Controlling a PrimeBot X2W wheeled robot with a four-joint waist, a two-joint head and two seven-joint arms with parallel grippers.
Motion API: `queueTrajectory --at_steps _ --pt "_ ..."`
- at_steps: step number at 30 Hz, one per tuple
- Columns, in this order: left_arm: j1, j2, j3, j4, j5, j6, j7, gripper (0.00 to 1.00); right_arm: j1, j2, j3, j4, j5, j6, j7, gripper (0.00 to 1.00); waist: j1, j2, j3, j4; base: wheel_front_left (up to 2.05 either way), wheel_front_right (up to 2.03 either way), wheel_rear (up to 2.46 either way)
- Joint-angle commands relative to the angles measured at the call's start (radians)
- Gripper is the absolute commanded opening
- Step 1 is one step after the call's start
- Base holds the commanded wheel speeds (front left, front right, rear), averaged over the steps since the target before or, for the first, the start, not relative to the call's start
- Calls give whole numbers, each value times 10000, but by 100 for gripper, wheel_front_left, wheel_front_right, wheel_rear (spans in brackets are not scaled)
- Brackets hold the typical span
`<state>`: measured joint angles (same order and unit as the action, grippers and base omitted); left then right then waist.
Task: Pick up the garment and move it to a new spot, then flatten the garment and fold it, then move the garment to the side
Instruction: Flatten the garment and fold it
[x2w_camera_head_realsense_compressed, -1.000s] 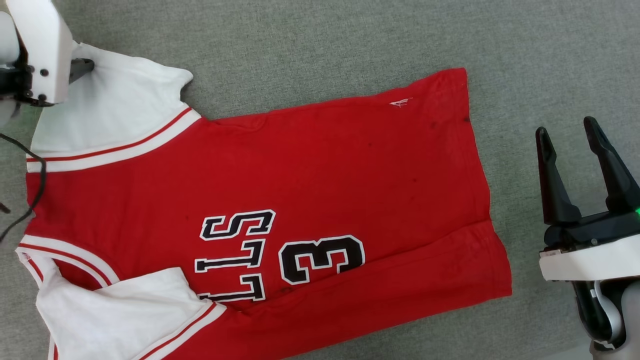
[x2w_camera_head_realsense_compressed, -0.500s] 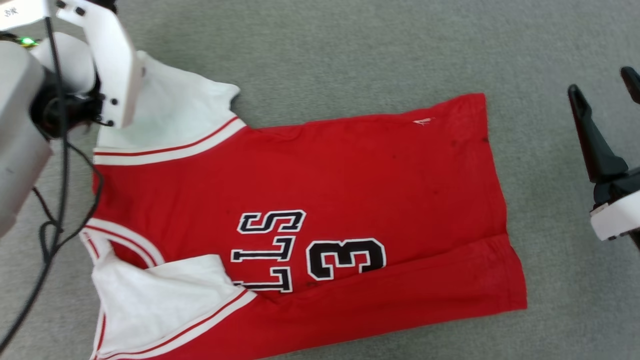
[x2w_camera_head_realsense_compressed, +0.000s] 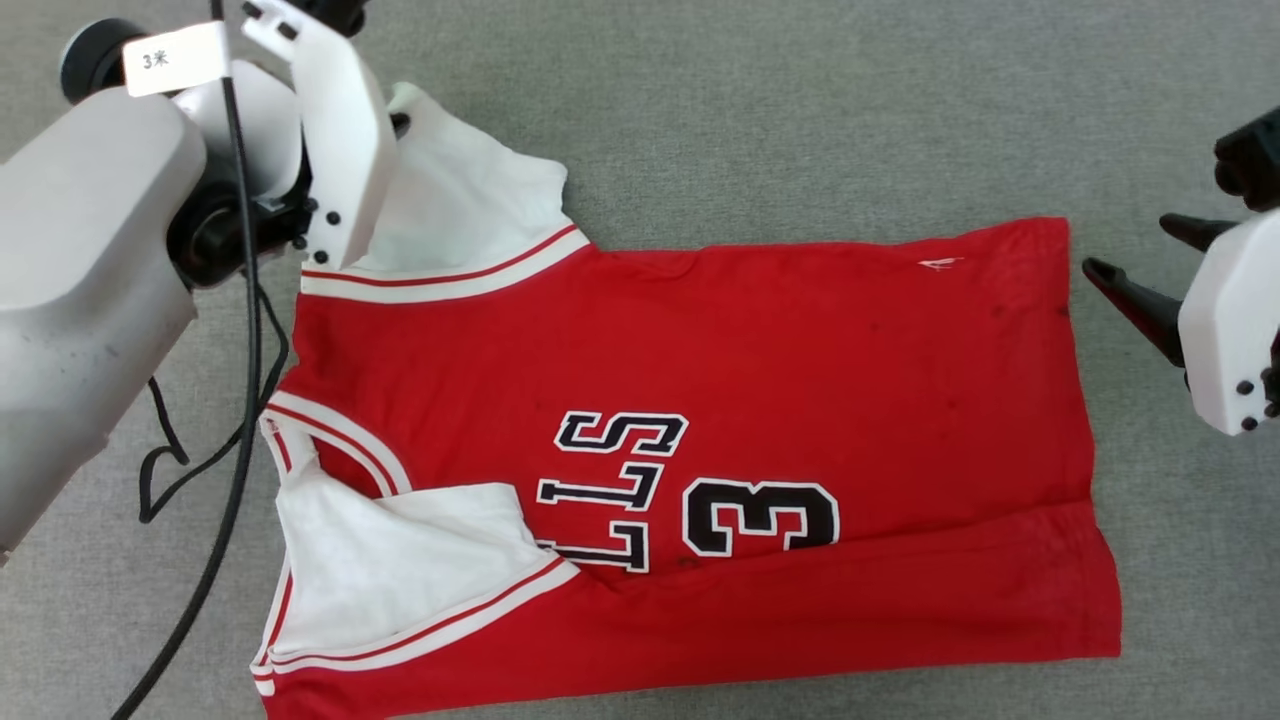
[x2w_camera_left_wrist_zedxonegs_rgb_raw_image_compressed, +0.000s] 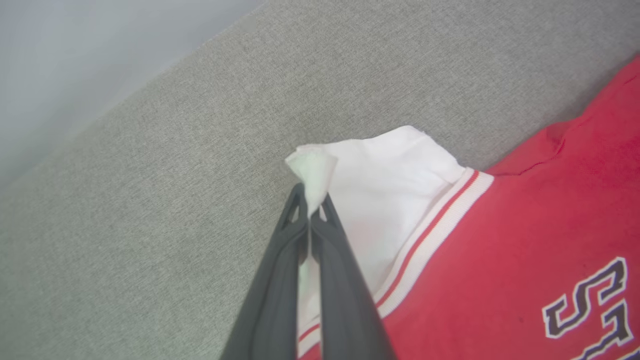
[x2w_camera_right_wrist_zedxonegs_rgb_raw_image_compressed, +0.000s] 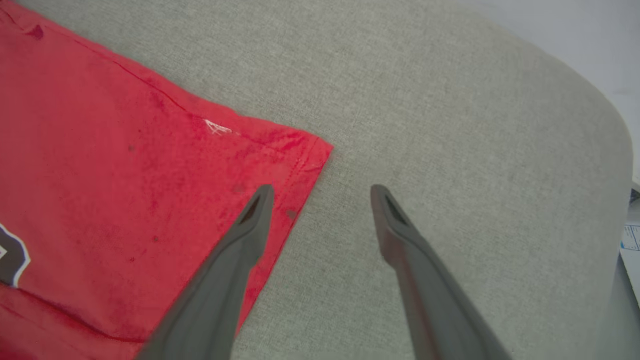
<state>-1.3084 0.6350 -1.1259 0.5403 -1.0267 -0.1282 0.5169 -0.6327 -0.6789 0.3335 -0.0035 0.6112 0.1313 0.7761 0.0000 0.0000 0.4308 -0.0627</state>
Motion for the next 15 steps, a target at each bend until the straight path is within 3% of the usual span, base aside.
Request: queueTrajectory --at_steps 1,6,15 --pt "-174 -40 -98 -116 -29 -16 -85 0 -346 -35 192 224 155 -12 419 100 0 0 135 123 0 0 0" --pt "-468 -46 -320 -329 -71 -12 -293 0 -1133 139 909 1007 208 -12 1254 100 0 0 419 304 0 0 0" --pt "-993 -111 -738 -478 -165 -12 -655 0 -2069 597 2347 3021 -161 -12 1265 100 0 0 886 595 0 0 0"
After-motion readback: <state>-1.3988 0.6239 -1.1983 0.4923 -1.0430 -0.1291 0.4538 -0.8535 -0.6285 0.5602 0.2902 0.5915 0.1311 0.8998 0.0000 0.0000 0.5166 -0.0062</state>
